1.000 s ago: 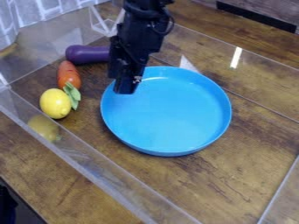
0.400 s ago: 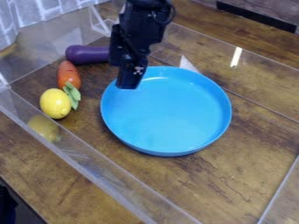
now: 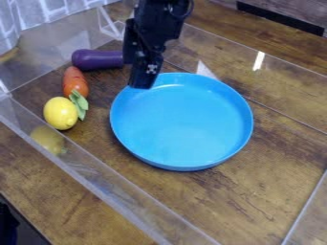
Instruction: Put the carrot on the blue tray
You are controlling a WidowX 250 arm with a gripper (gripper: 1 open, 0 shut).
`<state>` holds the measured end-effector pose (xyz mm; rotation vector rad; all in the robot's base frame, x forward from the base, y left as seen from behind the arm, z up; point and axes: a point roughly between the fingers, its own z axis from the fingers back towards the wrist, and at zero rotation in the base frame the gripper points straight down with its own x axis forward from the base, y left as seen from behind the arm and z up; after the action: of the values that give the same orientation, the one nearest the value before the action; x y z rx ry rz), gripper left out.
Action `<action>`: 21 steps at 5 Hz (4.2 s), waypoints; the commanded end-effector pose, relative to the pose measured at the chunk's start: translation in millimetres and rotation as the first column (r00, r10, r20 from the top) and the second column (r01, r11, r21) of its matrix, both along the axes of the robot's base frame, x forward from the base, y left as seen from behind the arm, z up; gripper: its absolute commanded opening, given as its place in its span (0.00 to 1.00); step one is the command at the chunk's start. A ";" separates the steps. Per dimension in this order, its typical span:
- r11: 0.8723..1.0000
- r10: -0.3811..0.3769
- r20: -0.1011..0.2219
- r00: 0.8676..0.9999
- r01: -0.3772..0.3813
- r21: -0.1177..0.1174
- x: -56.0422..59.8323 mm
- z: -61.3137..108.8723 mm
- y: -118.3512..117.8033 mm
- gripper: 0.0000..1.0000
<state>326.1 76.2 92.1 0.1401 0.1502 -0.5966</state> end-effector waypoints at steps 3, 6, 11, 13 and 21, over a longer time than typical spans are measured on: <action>0.997 -0.081 0.072 0.994 0.079 0.020 17.5 10.9 18.0 1.00; 0.990 -0.140 0.076 0.987 0.138 0.023 27.7 0.7 25.8 1.00; 0.975 -0.220 0.071 0.973 0.218 0.036 43.1 -11.5 41.6 1.00; 0.969 -0.246 0.066 0.967 0.243 0.043 47.1 -16.2 46.2 1.00; 0.982 -0.190 0.062 0.980 0.190 0.001 46.3 -57.7 77.6 1.00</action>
<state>369.6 148.7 24.4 0.1437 0.1029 -0.7922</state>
